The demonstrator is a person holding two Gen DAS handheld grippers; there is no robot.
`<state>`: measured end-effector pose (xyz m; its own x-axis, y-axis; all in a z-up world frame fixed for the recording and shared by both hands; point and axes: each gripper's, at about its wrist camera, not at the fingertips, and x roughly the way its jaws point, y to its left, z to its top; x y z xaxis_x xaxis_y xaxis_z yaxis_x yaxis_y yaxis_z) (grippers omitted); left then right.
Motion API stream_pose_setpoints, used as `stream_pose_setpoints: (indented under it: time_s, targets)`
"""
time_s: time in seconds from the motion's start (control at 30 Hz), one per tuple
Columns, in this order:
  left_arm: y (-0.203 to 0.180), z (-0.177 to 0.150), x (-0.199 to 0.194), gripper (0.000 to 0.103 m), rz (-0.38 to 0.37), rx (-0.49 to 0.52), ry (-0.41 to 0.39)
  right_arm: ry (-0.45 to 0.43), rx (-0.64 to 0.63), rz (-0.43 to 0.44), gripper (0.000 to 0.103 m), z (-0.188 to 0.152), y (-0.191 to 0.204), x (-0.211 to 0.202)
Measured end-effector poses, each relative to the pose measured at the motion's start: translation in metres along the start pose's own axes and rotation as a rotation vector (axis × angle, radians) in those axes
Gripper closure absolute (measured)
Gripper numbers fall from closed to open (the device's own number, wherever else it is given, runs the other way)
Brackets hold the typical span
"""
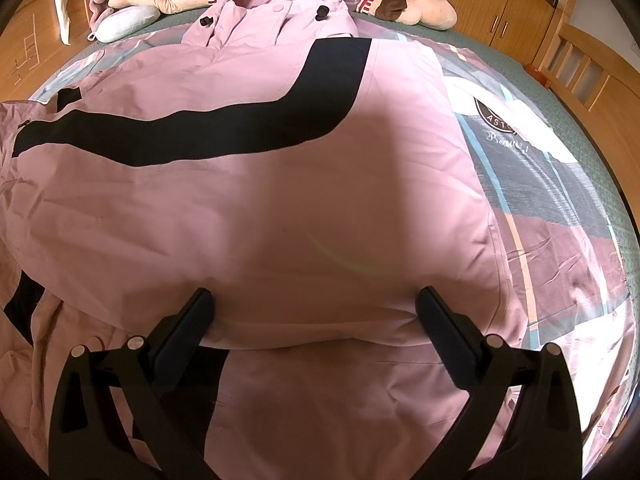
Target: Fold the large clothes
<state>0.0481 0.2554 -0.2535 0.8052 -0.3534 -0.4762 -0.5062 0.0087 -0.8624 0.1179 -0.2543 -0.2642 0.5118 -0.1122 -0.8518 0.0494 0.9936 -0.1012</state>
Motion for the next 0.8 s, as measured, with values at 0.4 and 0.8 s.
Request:
stream_pose_setpoints:
  time_s: [0.4, 0.8]
  targets:
    - [0.039, 0.036, -0.003, 0.01, -0.148, -0.273, 0.005, -0.002, -0.001, -0.001, 0.001, 0.0, 0.0, 0.0]
    - [0.018, 0.026, -0.025, 0.009, -0.209, -0.197, -0.105, -0.006, -0.004, -0.008, 0.001, 0.0, 0.001, 0.0]
